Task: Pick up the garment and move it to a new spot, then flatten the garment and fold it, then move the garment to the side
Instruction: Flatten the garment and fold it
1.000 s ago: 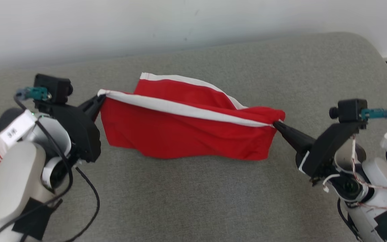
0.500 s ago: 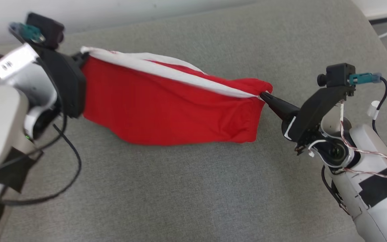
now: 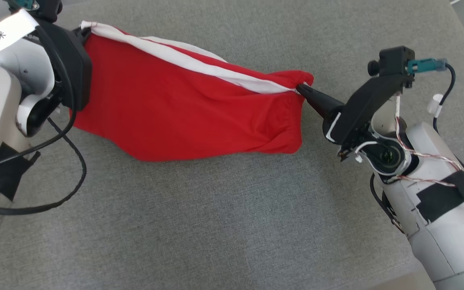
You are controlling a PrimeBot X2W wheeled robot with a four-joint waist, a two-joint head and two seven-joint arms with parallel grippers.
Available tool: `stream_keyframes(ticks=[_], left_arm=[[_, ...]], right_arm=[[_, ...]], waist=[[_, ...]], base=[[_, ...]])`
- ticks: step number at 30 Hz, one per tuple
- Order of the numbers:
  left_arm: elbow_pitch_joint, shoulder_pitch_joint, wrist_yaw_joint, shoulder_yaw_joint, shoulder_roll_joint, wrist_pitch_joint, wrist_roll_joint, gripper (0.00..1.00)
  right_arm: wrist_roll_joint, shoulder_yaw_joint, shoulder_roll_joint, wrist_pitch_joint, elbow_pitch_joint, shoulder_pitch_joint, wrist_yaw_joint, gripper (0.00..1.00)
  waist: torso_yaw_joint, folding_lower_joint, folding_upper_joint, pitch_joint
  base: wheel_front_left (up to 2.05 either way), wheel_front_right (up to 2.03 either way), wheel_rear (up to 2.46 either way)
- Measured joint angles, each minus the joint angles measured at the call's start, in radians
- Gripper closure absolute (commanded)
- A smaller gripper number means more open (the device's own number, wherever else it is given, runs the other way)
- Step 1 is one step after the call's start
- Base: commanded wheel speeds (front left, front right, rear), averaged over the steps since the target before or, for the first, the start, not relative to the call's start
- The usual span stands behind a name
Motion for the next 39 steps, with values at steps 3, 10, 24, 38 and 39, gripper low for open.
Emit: stream_keyframes(ticks=[3,10,24,38,39], left_arm=[[0.024,-0.025,0.0,-0.021,0.0,-0.029,0.0,1.0],[0.074,-0.069,0.0,-0.067,-0.005,-0.09,-0.001,1.0],[0.194,-0.099,0.0,-0.093,-0.042,-0.252,-0.007,0.0],[0.188,0.133,0.0,-0.053,-0.066,-0.469,-0.096,0.0],[0.189,0.147,0.0,-0.05,-0.067,-0.477,-0.107,0.0]], right_arm=[[0.0,0.007,0.01,-0.002,0.026,-0.029,0.006,1.0],[-0.003,0.013,0.023,-0.027,0.069,-0.057,0.019,1.0],[-0.022,0.02,0.016,-0.095,0.121,-0.073,0.053,0.0],[-0.072,0.049,-0.072,-0.205,0.022,0.124,0.063,0.0],[-0.073,0.053,-0.074,-0.213,0.017,0.137,0.063,0.0]], waist=[[-0.005,0.0,0.0,0.017],[-0.01,0.0,0.0,0.039],[-0.009,-0.0001,-0.0001,0.025],[0.034,-0.0003,-0.0002,-0.079],[0.039,-0.0003,-0.0002,-0.086]], base=[[0.0,0.0,0.0],[0.0,0.0,0.0],[0.0,0.0,0.0],[0.0,0.0,0.0],[0.0,0.0,0.0]])
